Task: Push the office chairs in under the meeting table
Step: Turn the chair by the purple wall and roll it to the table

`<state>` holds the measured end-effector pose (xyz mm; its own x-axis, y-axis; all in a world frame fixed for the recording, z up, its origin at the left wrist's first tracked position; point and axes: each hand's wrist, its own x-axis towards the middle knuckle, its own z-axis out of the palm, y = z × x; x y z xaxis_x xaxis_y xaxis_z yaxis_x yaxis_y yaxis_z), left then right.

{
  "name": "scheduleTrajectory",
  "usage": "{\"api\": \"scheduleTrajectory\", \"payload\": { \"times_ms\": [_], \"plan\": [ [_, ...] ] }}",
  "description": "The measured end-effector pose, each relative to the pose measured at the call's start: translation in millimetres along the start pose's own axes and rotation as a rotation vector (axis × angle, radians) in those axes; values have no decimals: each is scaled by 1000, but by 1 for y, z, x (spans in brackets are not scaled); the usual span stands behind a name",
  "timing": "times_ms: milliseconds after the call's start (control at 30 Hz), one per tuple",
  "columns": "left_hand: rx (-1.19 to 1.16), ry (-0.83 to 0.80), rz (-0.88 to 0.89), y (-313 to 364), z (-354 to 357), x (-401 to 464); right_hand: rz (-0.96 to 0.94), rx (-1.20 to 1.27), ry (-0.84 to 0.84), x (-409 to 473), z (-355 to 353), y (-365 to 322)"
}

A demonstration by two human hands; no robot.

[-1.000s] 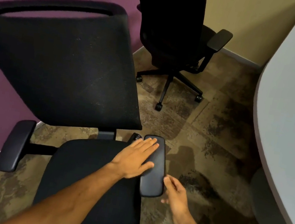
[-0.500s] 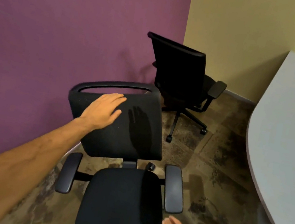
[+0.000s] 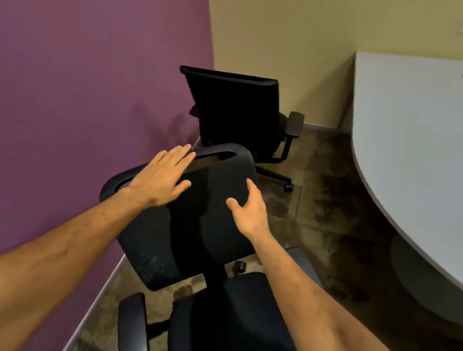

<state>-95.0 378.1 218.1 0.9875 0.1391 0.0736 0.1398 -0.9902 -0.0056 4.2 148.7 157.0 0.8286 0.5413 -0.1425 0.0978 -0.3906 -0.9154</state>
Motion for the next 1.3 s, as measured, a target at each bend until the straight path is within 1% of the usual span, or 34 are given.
{"api": "scheduleTrajectory", "payload": {
  "times_ms": [33, 100, 133, 167, 233, 300, 333, 400, 500, 600, 667, 700, 733, 800, 867, 933, 967, 1100, 1233, 1300],
  "plan": [
    [17, -35, 50, -15, 6, 12, -8, -28, 66, 11, 13, -6],
    [31, -85, 47, -24, 8, 13, -37, -112, 65, 20, 21, -18],
    [70, -119, 122, -35, 14, 33, -28, -129, 132, 34, 26, -19],
    [92, -139, 141, -37, 17, 37, -15, -152, 146, 41, 24, -19],
    [90, -181, 113, -46, 24, 46, -33, -251, 192, 61, 17, -21],
    [75, -229, 49, -46, 33, 44, -45, -361, 171, 70, 4, -16],
    [77, -235, 10, -63, 39, 49, -84, -396, 143, 87, 7, -20],
    [56, -262, -33, -69, 44, 47, -80, -430, 57, 93, 8, -21],
    [127, -167, -30, -93, 53, 50, -76, -476, 5, 104, 30, -20],
    [167, -99, -5, -98, 59, 65, -94, -536, 43, 114, 32, -17],
    [185, -99, 4, -90, 67, 78, -101, -564, 79, 120, 22, -10],
    [196, -92, 14, -87, 60, 85, -118, -566, 101, 123, 18, -11],
    [172, -117, -21, -82, 65, 90, -108, -561, 85, 125, 15, -5],
    [194, -90, -3, -77, 60, 99, -145, -539, 142, 129, 11, -3],
    [216, -110, 11, -63, 60, 108, -141, -571, 177, 128, 2, 7],
    [190, -165, 36, -38, 69, 117, -82, -578, 197, 122, -12, 29],
    [187, -173, 52, -30, 72, 118, -82, -566, 216, 121, -18, 39],
    [168, -187, 43, -12, 70, 128, -106, -555, 244, 124, -33, 53],
    [127, -196, 21, 4, 71, 126, -132, -598, 225, 130, -47, 59],
    [121, -186, -12, 9, 71, 122, -194, -647, 216, 133, -52, 59]
  ]
}}
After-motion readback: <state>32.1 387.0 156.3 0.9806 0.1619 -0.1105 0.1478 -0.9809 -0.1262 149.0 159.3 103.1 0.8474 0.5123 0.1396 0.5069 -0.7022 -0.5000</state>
